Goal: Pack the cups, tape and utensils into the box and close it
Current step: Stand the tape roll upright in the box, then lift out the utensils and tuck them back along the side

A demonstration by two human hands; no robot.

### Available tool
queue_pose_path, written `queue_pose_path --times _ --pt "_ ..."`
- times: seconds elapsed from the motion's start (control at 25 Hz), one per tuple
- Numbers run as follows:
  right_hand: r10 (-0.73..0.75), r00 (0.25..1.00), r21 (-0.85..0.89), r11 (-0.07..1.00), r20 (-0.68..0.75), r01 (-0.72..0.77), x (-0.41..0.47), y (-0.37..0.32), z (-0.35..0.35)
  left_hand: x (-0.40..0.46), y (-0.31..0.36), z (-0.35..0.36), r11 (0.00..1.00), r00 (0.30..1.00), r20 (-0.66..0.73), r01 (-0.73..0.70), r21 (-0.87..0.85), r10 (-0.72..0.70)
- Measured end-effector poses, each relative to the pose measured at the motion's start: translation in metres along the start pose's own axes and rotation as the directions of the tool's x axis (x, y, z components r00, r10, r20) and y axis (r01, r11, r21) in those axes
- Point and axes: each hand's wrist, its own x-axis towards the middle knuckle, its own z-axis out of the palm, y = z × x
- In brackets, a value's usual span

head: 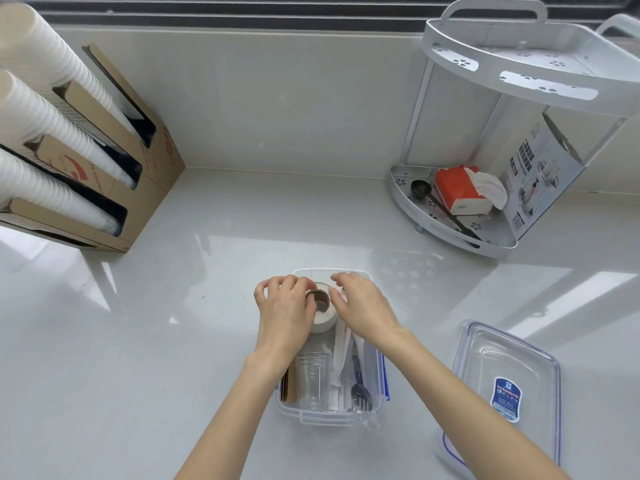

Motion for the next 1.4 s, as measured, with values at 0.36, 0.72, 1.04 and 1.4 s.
queue_pose_path --times 0.36,0.72,1.04,1.4 --pt "0.167 0.974 0.311 0.944 -0.154 -0.113 -0.036 0.034 -0.01 -0.024 0.031 0.012 0.997 0.95 0.311 -0.03 0.067 0.008" --pt "0.299 0.947 0.533 0.823 -0.116 -0.195 -0.053 0.042 -0.001 -0.017 0.051 0.034 0.985 0.831 0.55 -0.016 0.172 -0.082" --pt "0.286 0.95 0.474 0.858 -0.123 -0.197 -0.051 0.041 -0.001 0.001 0.056 0.03 0.988 0.659 0.741 0.147 0.043 -0.13" --pt "0.259 0.957 0.406 0.895 -0.13 -0.187 -0.05 0.041 0.0 0.004 0.063 0.03 0.983 0.617 0.779 0.184 -0.005 -0.112"
